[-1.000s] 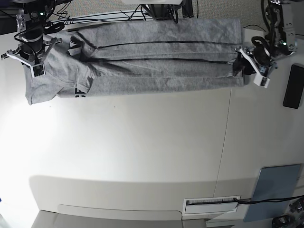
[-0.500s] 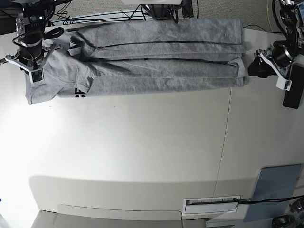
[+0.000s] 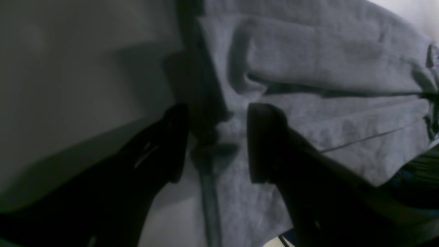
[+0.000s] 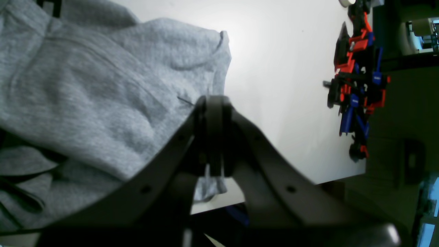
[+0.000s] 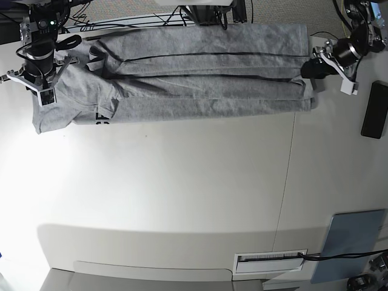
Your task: Fold the T-shirt properly
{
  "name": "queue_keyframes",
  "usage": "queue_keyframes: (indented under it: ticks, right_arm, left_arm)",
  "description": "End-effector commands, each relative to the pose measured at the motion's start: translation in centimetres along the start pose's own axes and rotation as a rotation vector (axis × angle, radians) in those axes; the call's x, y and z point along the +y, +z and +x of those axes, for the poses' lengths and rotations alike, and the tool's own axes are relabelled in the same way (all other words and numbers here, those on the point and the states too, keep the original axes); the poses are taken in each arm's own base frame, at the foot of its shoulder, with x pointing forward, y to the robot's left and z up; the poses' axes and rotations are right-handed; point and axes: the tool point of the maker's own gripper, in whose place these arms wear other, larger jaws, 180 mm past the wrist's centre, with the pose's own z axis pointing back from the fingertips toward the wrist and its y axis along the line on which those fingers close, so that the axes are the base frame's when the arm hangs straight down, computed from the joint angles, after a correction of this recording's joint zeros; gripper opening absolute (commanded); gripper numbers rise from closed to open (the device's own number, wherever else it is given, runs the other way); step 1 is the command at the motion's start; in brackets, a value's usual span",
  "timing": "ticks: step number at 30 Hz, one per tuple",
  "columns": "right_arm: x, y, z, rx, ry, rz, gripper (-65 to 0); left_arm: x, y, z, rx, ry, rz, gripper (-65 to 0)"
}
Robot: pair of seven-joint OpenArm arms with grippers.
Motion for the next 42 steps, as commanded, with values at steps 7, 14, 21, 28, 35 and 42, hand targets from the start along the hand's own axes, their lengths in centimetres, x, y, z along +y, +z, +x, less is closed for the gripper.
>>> queue_keyframes:
  ticks: [7,14,21,28,35,42]
  right_arm:
    - [-0.4,0.3,0.9,-0.037,-0.014,-0.001,-65.0]
    - [-0.4,0.3,0.9,-0.036,-0.015,-0.001,-65.0]
    - [-0.4,0.3,0.9,-0.037,-0.014,-0.001,-65.0]
    - [-0.4,0.3,0.9,-0.039,-0.015,-0.001,-65.0]
    - [-0.4,0.3,1.1,-0.047,-0.014,-0.001,-65.0]
    - [-0.4,0.3,1.4,-0.064,-0.013,-0.002,-65.0]
  left_arm:
    - [-0.4,-0.8,-0.4,-0.069,0.066,-0.032,-36.0]
    - [-1.6,-2.0,-1.4,-0.116,0.132,-0.080,-40.7]
    - [-2.1,-2.2,-0.5,-0.191,0.128,-0.092,-58.9]
    - [-1.1,-2.1,0.6,-0.263,0.084,-0.034,-65.0]
    - [-1.0,-1.8,1.4,-0.306,0.084,-0.032,-65.0]
    - [0.6,0.2,5.3,-0.372,0.039,0.020,-65.0]
